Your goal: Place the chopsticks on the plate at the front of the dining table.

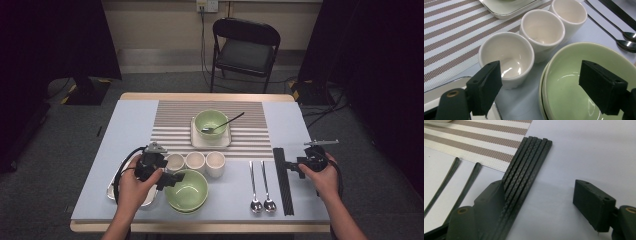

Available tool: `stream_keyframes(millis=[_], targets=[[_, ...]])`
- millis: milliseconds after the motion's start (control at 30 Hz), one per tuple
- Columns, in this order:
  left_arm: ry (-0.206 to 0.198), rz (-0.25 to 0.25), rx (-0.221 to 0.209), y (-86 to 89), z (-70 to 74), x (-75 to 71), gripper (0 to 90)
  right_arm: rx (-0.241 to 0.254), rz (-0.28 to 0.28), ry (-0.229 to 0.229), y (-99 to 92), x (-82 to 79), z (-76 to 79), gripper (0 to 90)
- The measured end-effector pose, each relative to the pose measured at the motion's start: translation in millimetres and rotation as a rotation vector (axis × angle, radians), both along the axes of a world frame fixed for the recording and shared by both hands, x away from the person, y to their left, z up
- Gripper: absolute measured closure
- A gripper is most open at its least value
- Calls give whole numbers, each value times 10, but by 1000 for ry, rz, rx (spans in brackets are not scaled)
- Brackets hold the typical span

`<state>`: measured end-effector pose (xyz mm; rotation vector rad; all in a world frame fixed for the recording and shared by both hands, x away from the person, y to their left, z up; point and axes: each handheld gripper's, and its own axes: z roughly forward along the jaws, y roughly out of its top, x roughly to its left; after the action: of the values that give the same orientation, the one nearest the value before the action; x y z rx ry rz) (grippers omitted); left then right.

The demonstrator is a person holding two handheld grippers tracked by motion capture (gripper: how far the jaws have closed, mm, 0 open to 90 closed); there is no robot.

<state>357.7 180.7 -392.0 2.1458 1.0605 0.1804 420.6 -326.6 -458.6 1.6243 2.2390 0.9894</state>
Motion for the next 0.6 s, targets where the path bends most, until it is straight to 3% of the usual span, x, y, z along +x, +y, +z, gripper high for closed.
stream_keyframes(millis=[600], targets=[[-1,-1,-3,-2,-4,0,180,-32,-17,-16,-50,-11,-14,251]])
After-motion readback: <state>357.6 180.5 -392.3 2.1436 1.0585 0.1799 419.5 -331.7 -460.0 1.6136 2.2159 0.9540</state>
